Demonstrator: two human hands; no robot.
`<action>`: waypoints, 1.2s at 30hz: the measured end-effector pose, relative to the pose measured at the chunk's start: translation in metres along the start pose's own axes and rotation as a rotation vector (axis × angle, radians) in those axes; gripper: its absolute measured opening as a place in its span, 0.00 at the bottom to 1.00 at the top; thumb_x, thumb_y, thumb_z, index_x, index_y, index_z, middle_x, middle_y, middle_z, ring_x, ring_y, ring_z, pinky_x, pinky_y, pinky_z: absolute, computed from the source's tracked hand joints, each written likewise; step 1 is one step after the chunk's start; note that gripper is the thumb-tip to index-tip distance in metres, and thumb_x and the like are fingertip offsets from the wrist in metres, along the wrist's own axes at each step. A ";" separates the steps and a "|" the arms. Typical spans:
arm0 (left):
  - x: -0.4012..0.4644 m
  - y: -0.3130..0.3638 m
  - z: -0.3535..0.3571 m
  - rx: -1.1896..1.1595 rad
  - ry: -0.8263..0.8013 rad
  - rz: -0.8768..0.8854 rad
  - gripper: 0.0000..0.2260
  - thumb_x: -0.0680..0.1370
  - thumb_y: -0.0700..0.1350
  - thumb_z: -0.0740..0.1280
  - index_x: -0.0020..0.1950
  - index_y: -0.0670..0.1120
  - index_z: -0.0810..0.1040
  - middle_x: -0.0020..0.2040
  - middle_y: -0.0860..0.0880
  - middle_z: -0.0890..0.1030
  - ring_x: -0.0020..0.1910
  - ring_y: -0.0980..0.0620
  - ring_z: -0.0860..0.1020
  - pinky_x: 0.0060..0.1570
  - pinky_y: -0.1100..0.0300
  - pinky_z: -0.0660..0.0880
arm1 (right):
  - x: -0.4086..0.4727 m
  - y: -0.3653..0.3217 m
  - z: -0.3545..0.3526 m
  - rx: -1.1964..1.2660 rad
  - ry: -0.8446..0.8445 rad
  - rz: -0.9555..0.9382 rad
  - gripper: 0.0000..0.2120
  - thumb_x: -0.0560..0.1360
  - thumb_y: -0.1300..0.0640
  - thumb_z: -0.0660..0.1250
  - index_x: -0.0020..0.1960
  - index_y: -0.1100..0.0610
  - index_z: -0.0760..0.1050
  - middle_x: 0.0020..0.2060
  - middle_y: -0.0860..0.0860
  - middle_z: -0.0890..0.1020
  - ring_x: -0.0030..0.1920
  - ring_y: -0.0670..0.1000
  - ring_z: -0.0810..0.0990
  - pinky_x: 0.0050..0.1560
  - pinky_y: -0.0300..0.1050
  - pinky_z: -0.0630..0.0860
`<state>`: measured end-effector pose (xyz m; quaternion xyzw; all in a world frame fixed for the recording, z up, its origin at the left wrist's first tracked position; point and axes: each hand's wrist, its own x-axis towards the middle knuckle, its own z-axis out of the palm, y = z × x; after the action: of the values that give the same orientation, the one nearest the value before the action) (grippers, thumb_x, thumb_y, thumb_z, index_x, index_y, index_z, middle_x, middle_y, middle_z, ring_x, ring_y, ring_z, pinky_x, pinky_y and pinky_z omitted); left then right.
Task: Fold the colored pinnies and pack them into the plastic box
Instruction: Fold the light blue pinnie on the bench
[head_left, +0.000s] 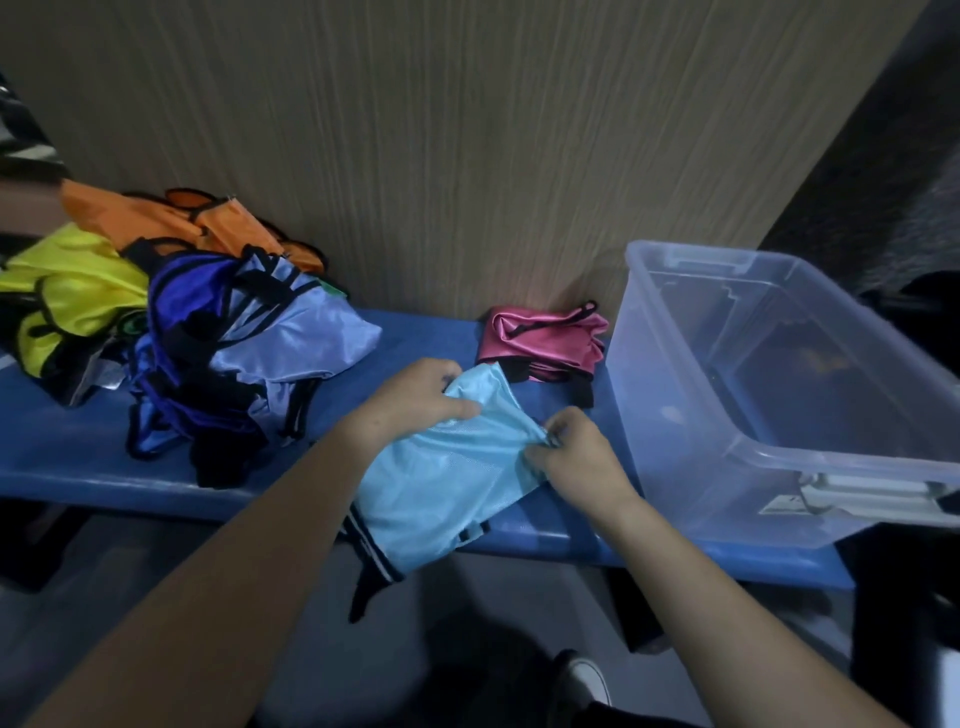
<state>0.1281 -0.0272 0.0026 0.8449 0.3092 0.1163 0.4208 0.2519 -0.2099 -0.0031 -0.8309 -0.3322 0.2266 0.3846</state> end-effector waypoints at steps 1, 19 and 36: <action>0.000 0.000 -0.001 -0.033 0.025 -0.008 0.13 0.72 0.50 0.76 0.44 0.43 0.78 0.39 0.45 0.82 0.38 0.50 0.80 0.41 0.54 0.72 | 0.003 0.001 -0.001 0.054 0.008 0.021 0.09 0.72 0.59 0.70 0.47 0.55 0.70 0.42 0.50 0.79 0.43 0.52 0.78 0.40 0.46 0.74; 0.000 -0.025 -0.021 -0.779 0.261 -0.262 0.14 0.75 0.43 0.75 0.58 0.39 0.79 0.53 0.40 0.85 0.53 0.39 0.83 0.56 0.42 0.80 | 0.036 -0.041 0.030 0.415 -0.260 0.088 0.06 0.76 0.62 0.70 0.53 0.58 0.80 0.40 0.47 0.84 0.32 0.38 0.82 0.28 0.30 0.72; -0.004 -0.055 -0.052 -0.863 -0.198 -0.069 0.27 0.77 0.32 0.69 0.73 0.48 0.68 0.64 0.41 0.80 0.63 0.42 0.80 0.58 0.49 0.79 | 0.079 -0.024 0.014 0.653 -0.329 0.116 0.26 0.70 0.69 0.74 0.66 0.65 0.70 0.58 0.62 0.83 0.54 0.62 0.84 0.53 0.61 0.80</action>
<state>0.0779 0.0290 -0.0077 0.5883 0.2185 0.1393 0.7660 0.2871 -0.1342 -0.0016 -0.6342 -0.2521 0.4727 0.5575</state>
